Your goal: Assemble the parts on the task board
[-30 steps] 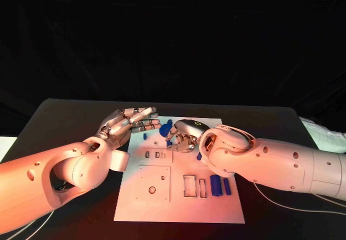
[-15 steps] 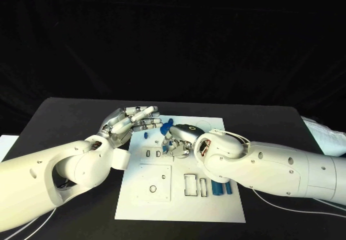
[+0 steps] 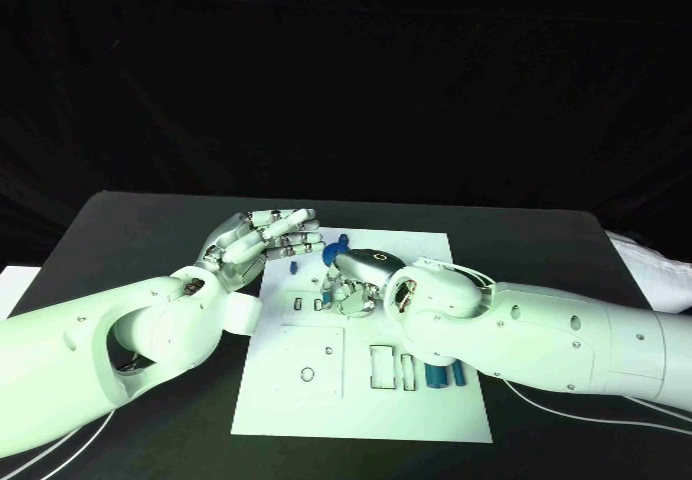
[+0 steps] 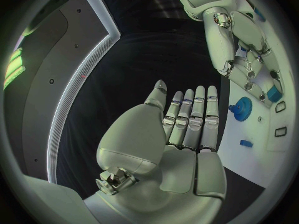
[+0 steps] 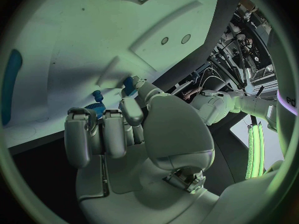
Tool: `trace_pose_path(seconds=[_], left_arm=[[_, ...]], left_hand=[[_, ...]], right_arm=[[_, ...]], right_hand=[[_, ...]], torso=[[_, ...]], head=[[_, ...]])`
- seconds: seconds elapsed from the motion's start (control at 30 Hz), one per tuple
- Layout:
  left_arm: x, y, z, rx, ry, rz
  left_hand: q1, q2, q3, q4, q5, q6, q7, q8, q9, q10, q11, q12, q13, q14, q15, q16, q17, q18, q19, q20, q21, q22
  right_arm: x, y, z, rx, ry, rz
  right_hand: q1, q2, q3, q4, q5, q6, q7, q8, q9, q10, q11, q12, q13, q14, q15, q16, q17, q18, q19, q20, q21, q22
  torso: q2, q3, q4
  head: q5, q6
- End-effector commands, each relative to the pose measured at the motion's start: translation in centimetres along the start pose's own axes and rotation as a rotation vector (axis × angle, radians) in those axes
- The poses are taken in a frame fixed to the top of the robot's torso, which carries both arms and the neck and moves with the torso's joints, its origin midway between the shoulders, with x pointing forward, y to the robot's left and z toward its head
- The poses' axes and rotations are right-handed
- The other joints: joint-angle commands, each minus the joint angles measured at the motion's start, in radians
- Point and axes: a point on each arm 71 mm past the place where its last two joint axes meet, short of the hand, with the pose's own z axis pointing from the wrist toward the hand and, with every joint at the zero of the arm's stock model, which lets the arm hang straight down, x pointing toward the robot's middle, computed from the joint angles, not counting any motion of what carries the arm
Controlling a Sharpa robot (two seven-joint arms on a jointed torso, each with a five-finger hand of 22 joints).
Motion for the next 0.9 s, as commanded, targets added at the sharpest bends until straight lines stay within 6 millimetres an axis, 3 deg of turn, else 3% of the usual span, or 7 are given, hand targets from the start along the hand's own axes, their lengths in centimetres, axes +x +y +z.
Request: trace_pose_path(seconds=[0.03, 0.9], left_arm=[[0.24, -0.12, 0.05, 0.012, 0.010, -0.002], [0.20, -0.09, 0.08, 0.011, 0.010, -0.003]], left_hand=[[0.010, -0.001, 0.000, -0.007, 0.005, 0.005, 0.008, 0.001, 0.001, 0.007, -0.001, 0.002, -0.002, 0.005, -0.001, 0.003, -0.001, 0.014, 0.005, 0.001, 0.006, 0.000], [0.010, -0.001, 0.000, -0.007, 0.005, 0.006, 0.008, 0.001, 0.001, 0.007, -0.001, 0.002, -0.002, 0.006, -0.001, 0.004, -0.001, 0.014, 0.005, 0.001, 0.006, 0.000]], right_arm=[[0.55, -0.11, 0.05, 0.012, 0.020, -0.044], [1.17, -0.42, -0.22, 0.027, 0.062, -0.074]], right_hand=[[-0.014, -0.005, -0.001, 0.001, 0.005, 0.005, -0.001, 0.000, -0.001, -0.009, 0.001, -0.009, -0.003, 0.051, 0.004, -0.005, -0.002, -0.005, -0.006, 0.000, -0.004, 0.046], [-0.028, -0.028, -0.009, 0.000, 0.004, -0.006, 0.004, -0.008, -0.004, -0.023, 0.005, -0.033, -0.018, 0.050, 0.007, -0.010, -0.009, -0.003, -0.012, 0.003, -0.008, 0.037]], torso=[[0.000, 0.0001, -0.0003], [0.000, 0.0011, -0.0012]], head=[[0.002, -0.002], [0.001, -0.007]])
